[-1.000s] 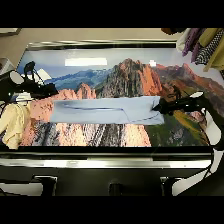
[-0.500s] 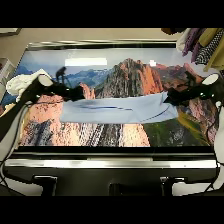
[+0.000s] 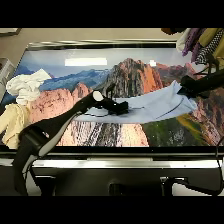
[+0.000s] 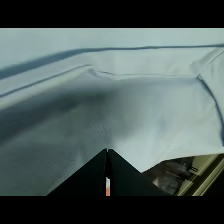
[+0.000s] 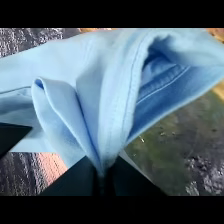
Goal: Fold the clothes and pants, and hang the long-sleeved shirts on hangers.
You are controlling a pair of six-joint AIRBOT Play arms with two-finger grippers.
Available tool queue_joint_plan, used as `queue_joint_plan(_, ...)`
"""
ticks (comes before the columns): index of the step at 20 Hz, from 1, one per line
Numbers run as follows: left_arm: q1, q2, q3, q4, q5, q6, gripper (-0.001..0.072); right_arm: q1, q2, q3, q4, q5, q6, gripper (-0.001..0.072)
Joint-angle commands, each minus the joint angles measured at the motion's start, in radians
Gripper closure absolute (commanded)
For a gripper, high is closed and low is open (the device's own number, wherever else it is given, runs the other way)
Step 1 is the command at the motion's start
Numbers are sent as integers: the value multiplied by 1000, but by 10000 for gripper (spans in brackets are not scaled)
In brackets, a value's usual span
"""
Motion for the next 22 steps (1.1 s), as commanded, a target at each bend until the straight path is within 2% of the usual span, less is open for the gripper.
queue_joint_plan(1,-90,-102,139,-26,40,-108,689,1,48,7,-34,45,14,678)
queue_joint_plan(5,-136,-184,230,-48,81,-217,689,1,98,7,-58,53,18,678)
queue_joint_plan(12,-161,-216,290,-71,92,-216,690,1,106,8,-111,44,40,678)
queue_joint_plan(15,-70,-164,290,-6,-47,-212,690,1,105,8,-69,27,40,679)
queue_joint_plan(18,67,-35,290,214,-258,-212,690,26,103,8,79,-3,43,680)
queue_joint_plan(22,264,187,290,478,-549,-201,689,203,94,8,82,-79,118,680)
